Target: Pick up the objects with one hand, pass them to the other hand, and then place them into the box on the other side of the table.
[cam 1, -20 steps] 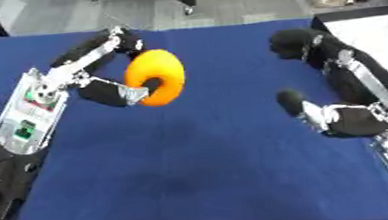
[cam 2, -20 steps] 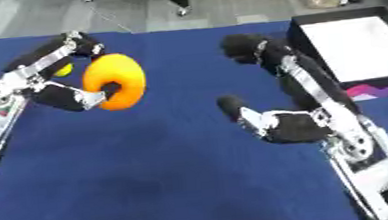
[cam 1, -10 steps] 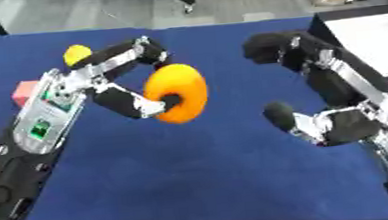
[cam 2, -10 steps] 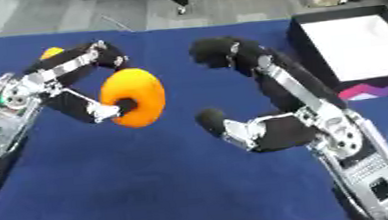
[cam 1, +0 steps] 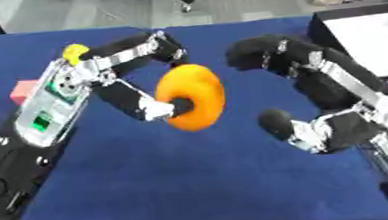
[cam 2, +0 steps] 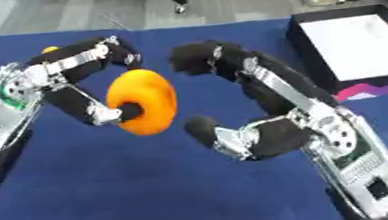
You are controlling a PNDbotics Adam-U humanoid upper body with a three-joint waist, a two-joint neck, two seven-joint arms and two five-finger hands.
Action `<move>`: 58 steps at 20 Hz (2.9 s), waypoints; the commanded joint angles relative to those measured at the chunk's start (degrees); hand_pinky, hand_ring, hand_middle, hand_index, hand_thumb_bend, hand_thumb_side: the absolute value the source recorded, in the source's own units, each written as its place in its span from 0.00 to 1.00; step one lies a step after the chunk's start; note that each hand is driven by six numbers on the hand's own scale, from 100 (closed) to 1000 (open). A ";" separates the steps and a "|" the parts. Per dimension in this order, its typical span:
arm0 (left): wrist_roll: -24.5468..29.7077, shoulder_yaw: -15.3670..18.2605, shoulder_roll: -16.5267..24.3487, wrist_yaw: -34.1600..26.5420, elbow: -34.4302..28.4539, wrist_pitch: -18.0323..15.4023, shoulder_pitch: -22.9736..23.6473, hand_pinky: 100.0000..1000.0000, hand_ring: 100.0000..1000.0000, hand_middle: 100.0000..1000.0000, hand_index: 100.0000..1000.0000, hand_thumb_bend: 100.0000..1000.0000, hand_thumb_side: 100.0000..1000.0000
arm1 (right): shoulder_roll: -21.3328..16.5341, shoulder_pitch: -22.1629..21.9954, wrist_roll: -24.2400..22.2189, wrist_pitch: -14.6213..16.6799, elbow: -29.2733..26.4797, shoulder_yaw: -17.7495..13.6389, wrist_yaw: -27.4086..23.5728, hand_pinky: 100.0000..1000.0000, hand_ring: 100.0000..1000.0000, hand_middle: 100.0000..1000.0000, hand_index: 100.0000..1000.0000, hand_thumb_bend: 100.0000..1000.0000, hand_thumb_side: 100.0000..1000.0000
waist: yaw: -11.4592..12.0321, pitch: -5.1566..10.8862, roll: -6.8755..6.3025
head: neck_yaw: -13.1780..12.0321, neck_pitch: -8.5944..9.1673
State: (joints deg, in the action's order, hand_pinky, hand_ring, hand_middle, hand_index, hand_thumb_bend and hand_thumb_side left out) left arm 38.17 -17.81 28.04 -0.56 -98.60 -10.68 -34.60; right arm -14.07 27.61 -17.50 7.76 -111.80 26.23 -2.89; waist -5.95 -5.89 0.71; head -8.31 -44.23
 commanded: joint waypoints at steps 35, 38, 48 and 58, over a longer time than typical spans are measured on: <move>1.87 -4.04 0.40 -13.49 -4.70 8.44 -3.91 0.55 0.35 0.31 0.51 0.25 0.18 | -1.26 1.06 0.42 8.05 -2.75 0.40 12.47 0.83 0.82 0.80 0.90 0.17 0.19 | 0.38 0.54 -0.08 | 0.86 0.11; 1.44 -4.03 0.59 -14.19 -4.84 8.94 -4.32 0.55 0.35 0.31 0.51 0.25 0.18 | -1.29 1.07 0.47 9.30 -2.77 0.73 14.97 0.83 0.83 0.82 0.91 0.17 0.17 | 0.37 0.58 -0.17 | 0.94 0.11; 0.41 -3.22 0.82 -15.17 -5.88 9.37 -5.28 0.55 0.35 0.31 0.52 0.25 0.18 | -1.16 0.30 0.35 11.88 -0.95 1.77 19.67 0.83 0.83 0.82 0.92 0.13 0.03 | 0.45 0.66 -0.23 | 1.15 0.11; 1.83 -3.75 1.43 -17.83 -7.08 10.19 -5.16 0.57 0.36 0.32 0.53 0.20 0.19 | -1.00 -0.07 1.00 12.33 0.88 2.07 21.17 0.81 0.79 0.79 0.90 0.00 0.00 | 0.52 0.70 -0.30 | 1.28 0.11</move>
State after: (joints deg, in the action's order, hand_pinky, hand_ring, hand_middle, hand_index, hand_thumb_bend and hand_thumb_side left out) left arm 39.77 -22.13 28.70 -17.50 -103.83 -0.44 -38.31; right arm -14.57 27.21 -16.60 20.15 -111.22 28.30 17.65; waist -5.48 -5.96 0.49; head -7.04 -44.23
